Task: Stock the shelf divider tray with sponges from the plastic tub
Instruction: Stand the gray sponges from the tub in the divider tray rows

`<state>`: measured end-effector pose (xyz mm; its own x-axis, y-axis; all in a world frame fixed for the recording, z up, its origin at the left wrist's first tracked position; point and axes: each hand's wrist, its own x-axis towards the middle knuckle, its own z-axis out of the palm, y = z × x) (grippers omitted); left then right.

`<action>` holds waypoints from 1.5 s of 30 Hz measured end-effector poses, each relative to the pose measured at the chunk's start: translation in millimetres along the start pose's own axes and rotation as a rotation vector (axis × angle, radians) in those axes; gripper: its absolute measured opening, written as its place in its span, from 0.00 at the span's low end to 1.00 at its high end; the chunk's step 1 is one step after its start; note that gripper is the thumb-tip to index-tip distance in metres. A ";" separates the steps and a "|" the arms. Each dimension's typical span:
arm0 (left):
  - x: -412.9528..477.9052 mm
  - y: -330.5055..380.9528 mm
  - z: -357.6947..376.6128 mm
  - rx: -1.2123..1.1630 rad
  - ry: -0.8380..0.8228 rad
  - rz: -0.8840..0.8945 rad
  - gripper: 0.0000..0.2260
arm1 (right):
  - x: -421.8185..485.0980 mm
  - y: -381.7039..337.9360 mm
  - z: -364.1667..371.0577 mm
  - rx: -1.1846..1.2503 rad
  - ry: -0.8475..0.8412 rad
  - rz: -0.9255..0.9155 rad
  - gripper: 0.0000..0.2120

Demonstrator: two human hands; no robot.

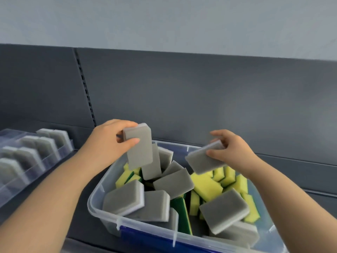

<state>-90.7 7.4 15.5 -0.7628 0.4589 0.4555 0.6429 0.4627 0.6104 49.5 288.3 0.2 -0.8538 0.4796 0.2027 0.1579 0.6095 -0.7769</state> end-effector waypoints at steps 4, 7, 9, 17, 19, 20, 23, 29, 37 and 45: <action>-7.6 22.1 20.0 -0.088 -0.074 0.006 0.15 | -6.3 4.9 5.0 -0.051 -0.104 -0.063 0.21; -11.7 34.0 39.9 -0.103 -0.155 0.026 0.15 | -9.5 11.3 13.3 -0.109 -0.185 -0.101 0.14; -11.4 34.8 52.6 -0.075 -0.198 0.022 0.14 | -10.2 14.6 16.1 -0.141 -0.194 -0.122 0.16; -11.9 18.9 94.6 -0.164 -0.326 -0.156 0.22 | -16.2 23.8 21.9 -0.221 -0.107 -0.115 0.27; -14.4 19.7 100.3 -0.140 -0.333 -0.160 0.23 | -18.6 25.1 24.0 -0.226 -0.108 -0.125 0.28; -15.2 22.1 100.1 -0.138 -0.326 -0.157 0.22 | -19.5 25.2 24.5 -0.228 -0.103 -0.131 0.29; -16.4 34.9 90.1 -0.142 -0.246 -0.120 0.21 | -21.9 19.9 19.6 -0.172 -0.018 -0.180 0.29; -40.0 64.1 42.9 -0.174 -0.003 0.003 0.22 | -35.9 -9.6 0.0 -0.024 0.193 -0.314 0.24; -82.7 41.0 -34.5 -0.007 0.108 0.026 0.24 | -67.5 -63.3 34.5 0.120 0.257 -0.438 0.21; -150.4 -47.9 -138.3 0.184 0.243 -0.062 0.24 | -102.7 -134.4 153.8 0.297 0.142 -0.408 0.21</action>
<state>-16.3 -188.7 7.4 -0.7811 0.2414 0.5759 0.5795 0.6236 0.5247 39.7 60.1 -7.9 -0.7377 0.3340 0.5867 -0.3381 0.5695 -0.7493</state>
